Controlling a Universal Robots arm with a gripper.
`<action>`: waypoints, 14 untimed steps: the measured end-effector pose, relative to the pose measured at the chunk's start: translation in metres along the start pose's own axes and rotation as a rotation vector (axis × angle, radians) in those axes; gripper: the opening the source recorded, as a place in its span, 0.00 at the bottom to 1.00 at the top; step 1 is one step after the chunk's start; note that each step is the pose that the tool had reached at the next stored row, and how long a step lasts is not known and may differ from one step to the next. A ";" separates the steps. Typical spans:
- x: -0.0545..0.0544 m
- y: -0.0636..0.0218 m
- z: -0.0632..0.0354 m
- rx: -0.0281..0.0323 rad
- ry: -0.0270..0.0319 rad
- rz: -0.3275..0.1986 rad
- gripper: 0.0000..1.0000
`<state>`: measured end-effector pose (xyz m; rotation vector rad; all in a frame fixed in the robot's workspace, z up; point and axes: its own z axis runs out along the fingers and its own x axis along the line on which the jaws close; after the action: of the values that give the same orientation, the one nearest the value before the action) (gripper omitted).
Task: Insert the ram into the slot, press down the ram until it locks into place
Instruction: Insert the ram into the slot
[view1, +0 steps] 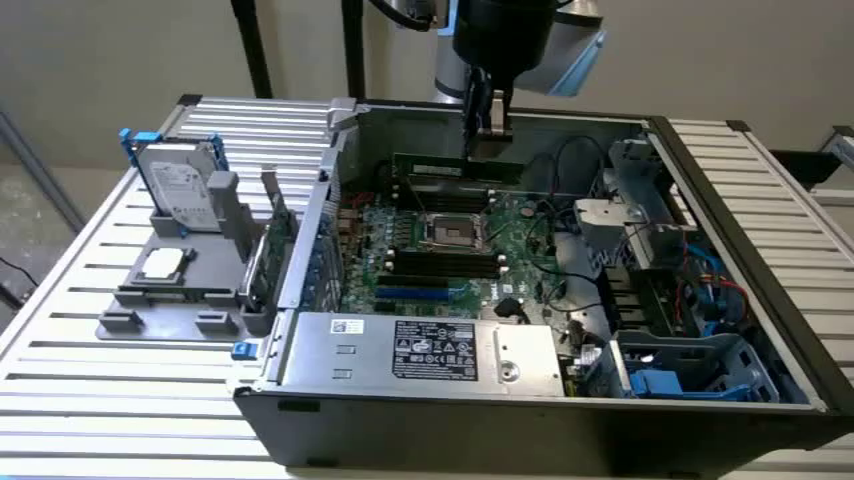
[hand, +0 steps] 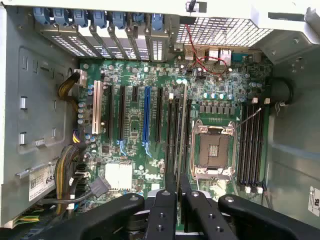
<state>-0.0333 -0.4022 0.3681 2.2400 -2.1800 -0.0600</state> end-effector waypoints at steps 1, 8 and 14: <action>0.000 0.0000 0.0000 0.0000 0.0000 0.000 0.14; 0.000 0.0000 0.0000 0.0000 0.0000 0.000 0.14; 0.000 -0.0001 0.0016 0.0002 0.0003 0.000 0.14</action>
<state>-0.0332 -0.4022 0.3665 2.2400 -2.1799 -0.0595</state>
